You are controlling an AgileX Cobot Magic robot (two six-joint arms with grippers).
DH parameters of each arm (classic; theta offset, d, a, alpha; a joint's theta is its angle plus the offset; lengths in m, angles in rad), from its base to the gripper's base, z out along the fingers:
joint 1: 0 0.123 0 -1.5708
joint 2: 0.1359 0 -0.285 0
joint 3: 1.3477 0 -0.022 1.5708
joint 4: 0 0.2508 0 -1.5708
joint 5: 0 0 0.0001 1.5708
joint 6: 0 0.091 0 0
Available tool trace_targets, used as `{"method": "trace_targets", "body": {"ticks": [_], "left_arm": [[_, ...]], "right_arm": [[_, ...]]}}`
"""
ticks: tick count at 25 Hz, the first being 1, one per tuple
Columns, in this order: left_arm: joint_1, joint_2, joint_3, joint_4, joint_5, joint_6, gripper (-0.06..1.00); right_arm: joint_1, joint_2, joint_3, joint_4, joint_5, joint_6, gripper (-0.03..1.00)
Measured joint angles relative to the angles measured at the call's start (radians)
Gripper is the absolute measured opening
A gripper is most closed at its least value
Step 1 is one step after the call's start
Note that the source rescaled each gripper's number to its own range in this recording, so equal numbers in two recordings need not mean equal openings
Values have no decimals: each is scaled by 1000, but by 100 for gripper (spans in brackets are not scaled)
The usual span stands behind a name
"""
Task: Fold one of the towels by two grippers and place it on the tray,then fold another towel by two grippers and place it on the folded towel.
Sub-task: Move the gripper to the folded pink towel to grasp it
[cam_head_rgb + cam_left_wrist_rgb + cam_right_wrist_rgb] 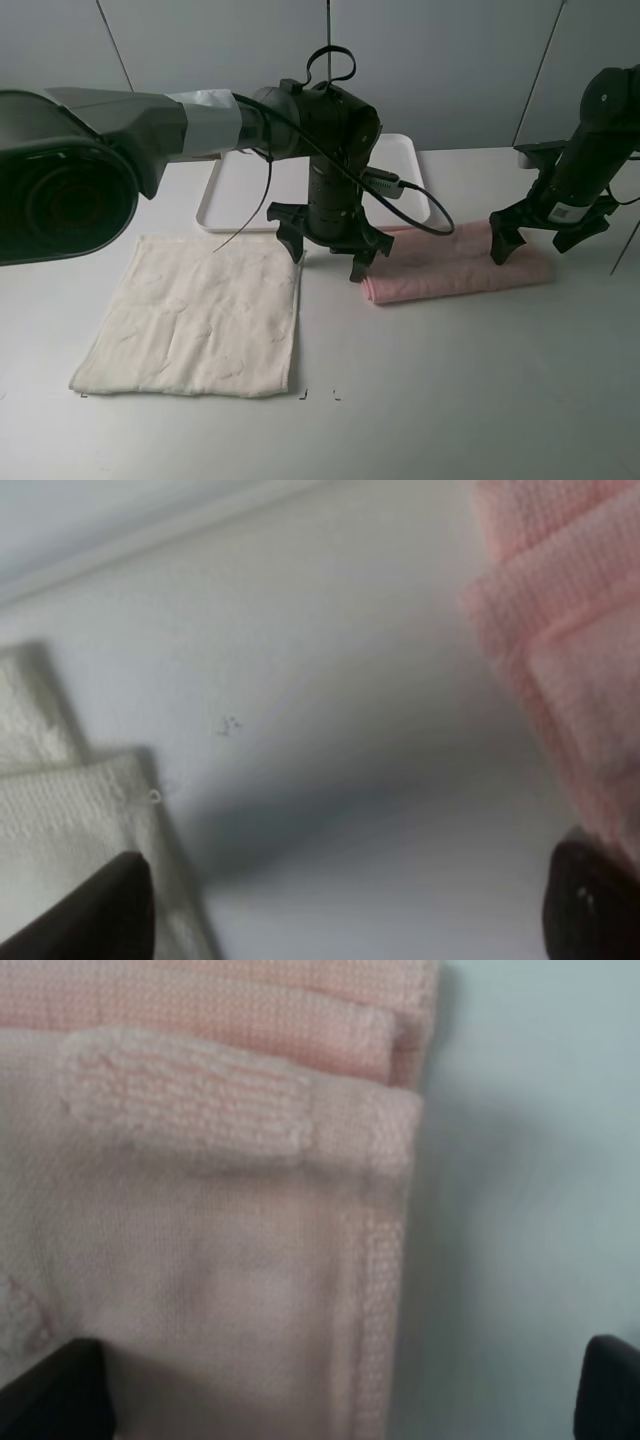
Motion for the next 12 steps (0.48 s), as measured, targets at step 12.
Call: {"method": "trace_targets", "body": {"ticks": [12], "left_arm": [[2, -40, 0, -34, 32, 96, 99]], "right_arm": [[-2, 16, 0, 25, 0, -5, 99]]}}
